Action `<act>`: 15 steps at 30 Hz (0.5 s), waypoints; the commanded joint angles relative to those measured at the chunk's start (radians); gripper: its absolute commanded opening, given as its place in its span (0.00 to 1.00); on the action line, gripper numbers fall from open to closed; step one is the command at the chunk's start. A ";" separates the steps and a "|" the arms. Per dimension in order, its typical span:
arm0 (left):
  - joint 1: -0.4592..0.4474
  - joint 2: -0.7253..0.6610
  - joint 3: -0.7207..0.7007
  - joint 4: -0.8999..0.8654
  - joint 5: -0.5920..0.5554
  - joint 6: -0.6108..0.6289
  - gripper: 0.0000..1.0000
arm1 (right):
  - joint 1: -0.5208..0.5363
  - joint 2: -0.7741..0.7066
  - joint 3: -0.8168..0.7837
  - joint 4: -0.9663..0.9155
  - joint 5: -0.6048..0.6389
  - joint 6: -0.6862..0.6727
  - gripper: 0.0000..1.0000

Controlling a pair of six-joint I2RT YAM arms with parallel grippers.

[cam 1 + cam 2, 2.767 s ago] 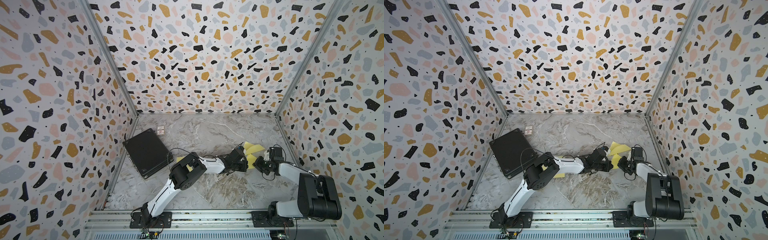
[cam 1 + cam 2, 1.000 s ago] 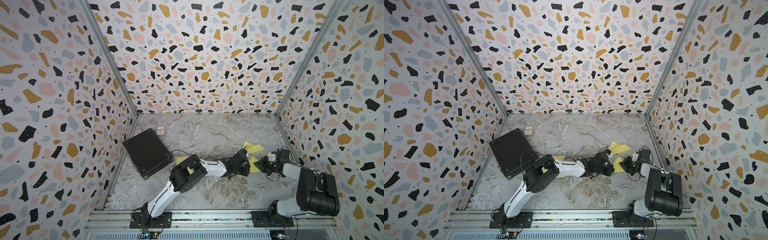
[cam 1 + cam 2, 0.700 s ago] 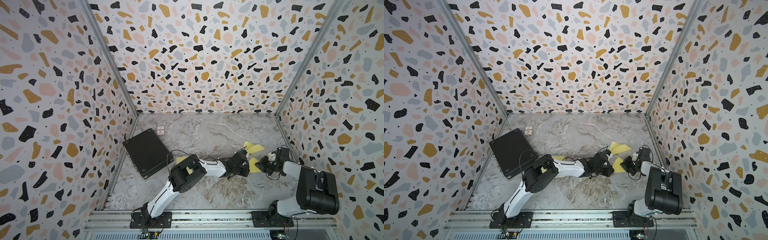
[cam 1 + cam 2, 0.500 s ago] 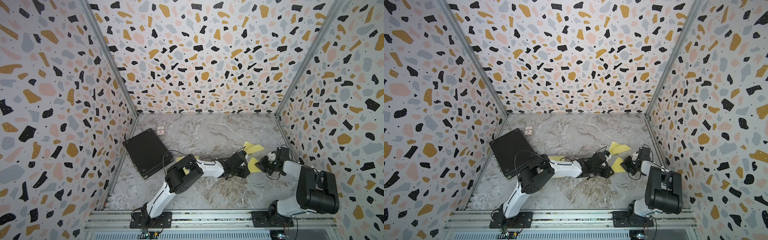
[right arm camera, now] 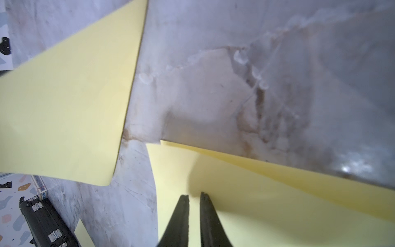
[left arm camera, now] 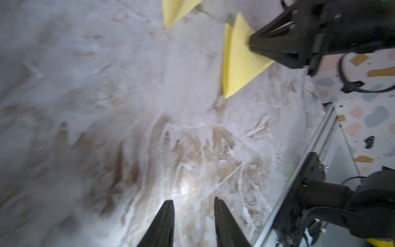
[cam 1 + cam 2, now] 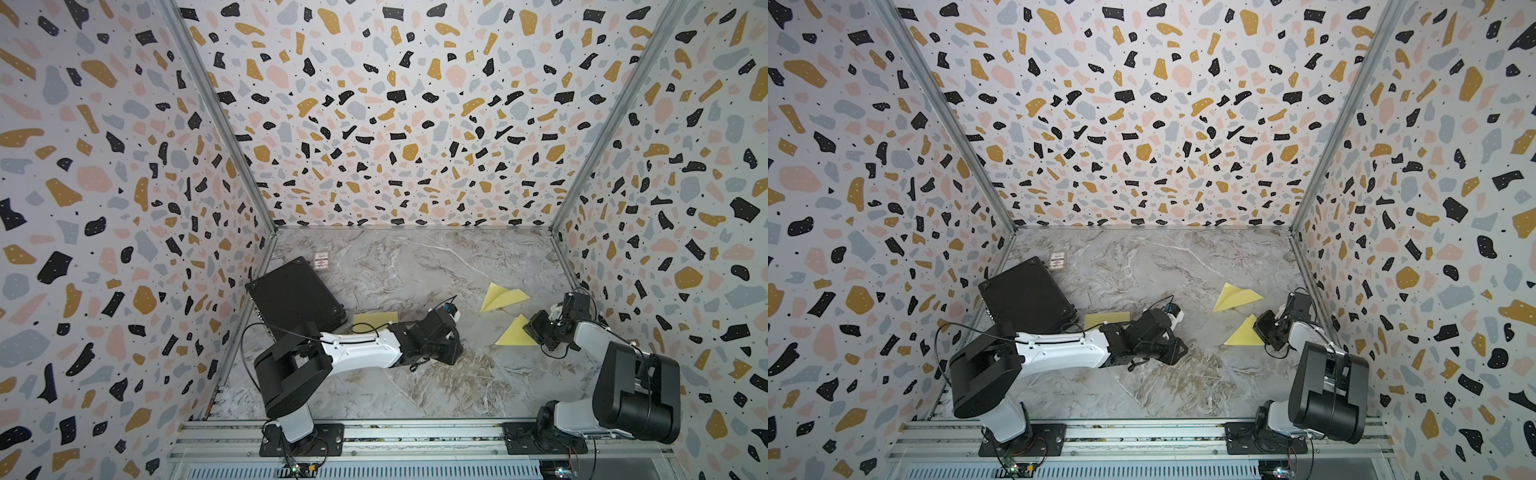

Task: Fold the square paper diagonally
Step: Fold the paper at the center of the board, then move the paper to the center of the board.

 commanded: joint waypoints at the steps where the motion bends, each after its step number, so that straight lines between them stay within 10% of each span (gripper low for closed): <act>1: 0.090 -0.040 -0.075 -0.110 -0.092 -0.005 0.36 | -0.001 -0.078 0.035 -0.047 -0.023 0.002 0.18; 15: 0.343 -0.128 -0.148 -0.227 -0.238 0.030 0.38 | 0.030 -0.424 -0.053 -0.201 -0.174 -0.004 0.23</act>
